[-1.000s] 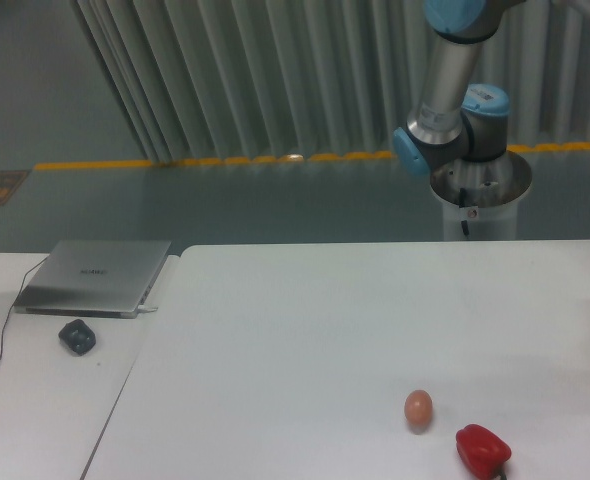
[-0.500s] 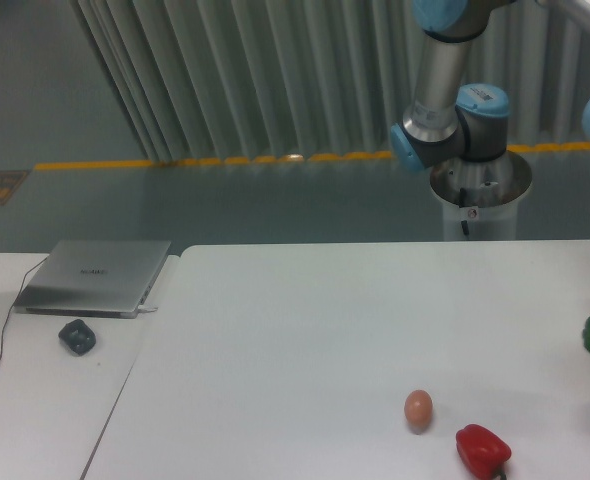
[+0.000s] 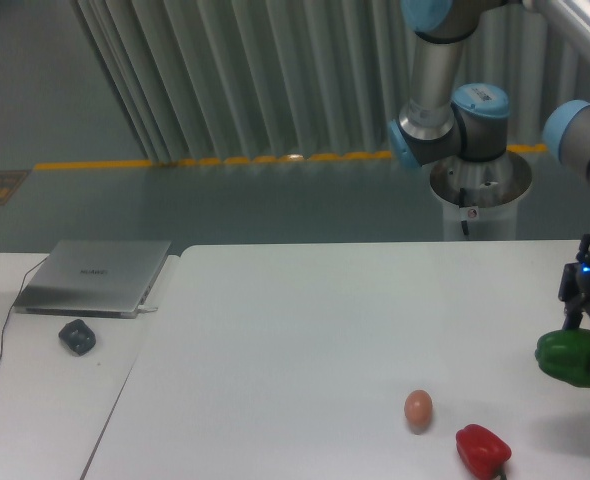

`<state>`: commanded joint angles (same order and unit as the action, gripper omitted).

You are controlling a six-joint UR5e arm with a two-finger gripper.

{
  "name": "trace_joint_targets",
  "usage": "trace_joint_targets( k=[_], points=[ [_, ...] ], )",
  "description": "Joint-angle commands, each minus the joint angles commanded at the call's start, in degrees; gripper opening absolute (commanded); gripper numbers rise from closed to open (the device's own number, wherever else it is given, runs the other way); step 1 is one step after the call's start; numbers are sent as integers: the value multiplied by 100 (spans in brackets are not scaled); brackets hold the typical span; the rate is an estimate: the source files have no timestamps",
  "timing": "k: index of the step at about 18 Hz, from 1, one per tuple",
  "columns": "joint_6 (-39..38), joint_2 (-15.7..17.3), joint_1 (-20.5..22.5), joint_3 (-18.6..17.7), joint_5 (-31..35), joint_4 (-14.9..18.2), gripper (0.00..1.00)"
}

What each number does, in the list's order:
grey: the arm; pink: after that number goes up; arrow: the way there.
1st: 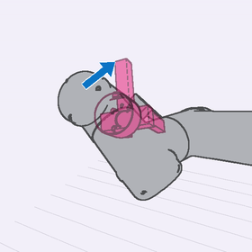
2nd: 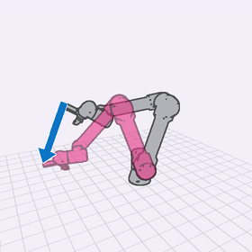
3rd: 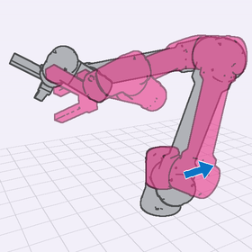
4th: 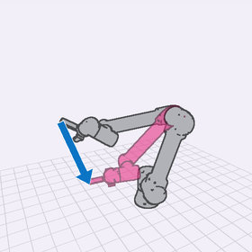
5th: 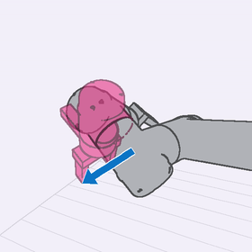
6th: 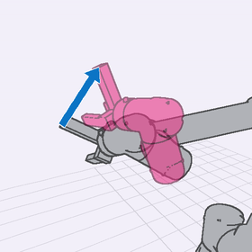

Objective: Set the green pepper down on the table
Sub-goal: 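Carry the held green bell pepper onto the table beside the red pepper, then lower the green pepper onto the table next to the egg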

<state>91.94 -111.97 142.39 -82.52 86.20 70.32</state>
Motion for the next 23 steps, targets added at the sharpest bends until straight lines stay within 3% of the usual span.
trace_joint_targets(
  k=[4,11,13,18,23],
  points=[
    [-334,-18,-256,-273,354,-484,39],
    [-835,-44,-616,-387,363,-528,39],
    [-862,-79,-730,-536,363,-747,39],
    [-862,-106,-827,-651,354,-739,41],
    [-854,-158,-898,-730,354,-739,48]
  ],
)
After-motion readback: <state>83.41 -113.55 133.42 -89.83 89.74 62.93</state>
